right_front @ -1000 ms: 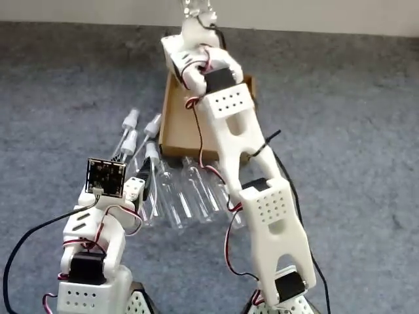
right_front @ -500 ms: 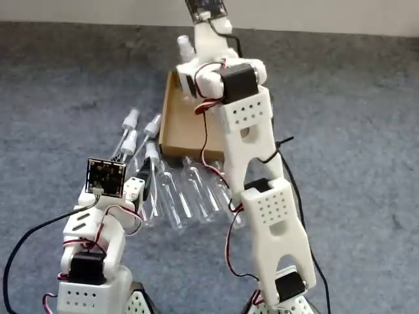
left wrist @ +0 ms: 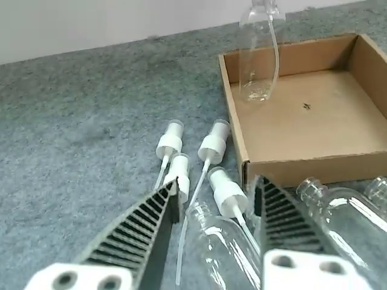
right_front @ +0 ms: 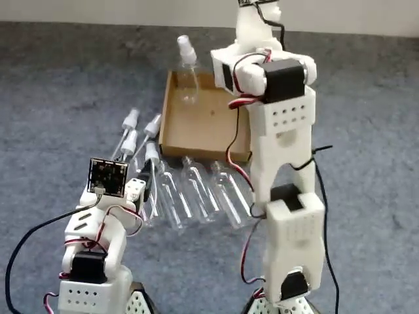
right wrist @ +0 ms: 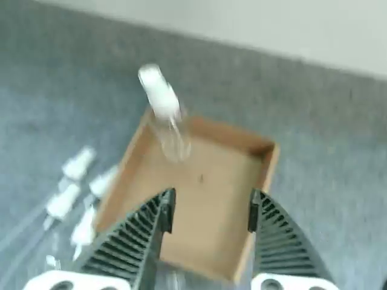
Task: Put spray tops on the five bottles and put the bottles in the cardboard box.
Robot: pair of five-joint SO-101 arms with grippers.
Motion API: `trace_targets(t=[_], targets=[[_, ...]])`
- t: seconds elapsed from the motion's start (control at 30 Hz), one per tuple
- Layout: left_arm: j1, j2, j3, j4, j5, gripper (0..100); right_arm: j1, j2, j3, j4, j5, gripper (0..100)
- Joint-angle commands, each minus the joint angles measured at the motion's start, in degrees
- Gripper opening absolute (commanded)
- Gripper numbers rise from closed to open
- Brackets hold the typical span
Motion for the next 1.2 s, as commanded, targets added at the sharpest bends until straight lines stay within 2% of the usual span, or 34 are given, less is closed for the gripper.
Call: trace_targets(t=[0.0, 0.13, 0.3, 0.4, 0.6, 0.83, 1.07, 1.17], targets=[[-0.3, -0.3, 0.0, -2.5, -0.4, 16, 0.1, -12.7, 26.2, 1.1, 5.7, 15.6], [-0.3, -0.7, 0.5, -2.5, -0.4, 16, -3.1, -22.7, 49.5, -4.4, 7.9, 17.0], [-0.3, -0.7, 0.5, -2.5, -0.4, 16, -8.7, -31.3, 72.1, -16.0, 7.8, 31.6], [-0.3, -0.7, 0.5, -2.5, -0.4, 16, -9.5, -32.9, 81.7, -21.4, 7.8, 34.7], [-0.3, -0.7, 0.5, -2.5, -0.4, 16, -9.3, -33.0, 93.4, -30.0, 5.1, 34.6], [-0.3, -0.7, 0.5, -2.5, -0.4, 16, -5.8, -32.9, 100.9, -34.5, 4.2, 34.5], [-0.3, -0.7, 0.4, -2.5, -0.4, 16, -4.7, -32.9, 109.8, -41.3, 4.7, 21.5], [-0.3, -0.7, 0.4, -2.5, -0.4, 16, -0.3, -33.4, 112.2, -41.8, 6.0, 17.4]])
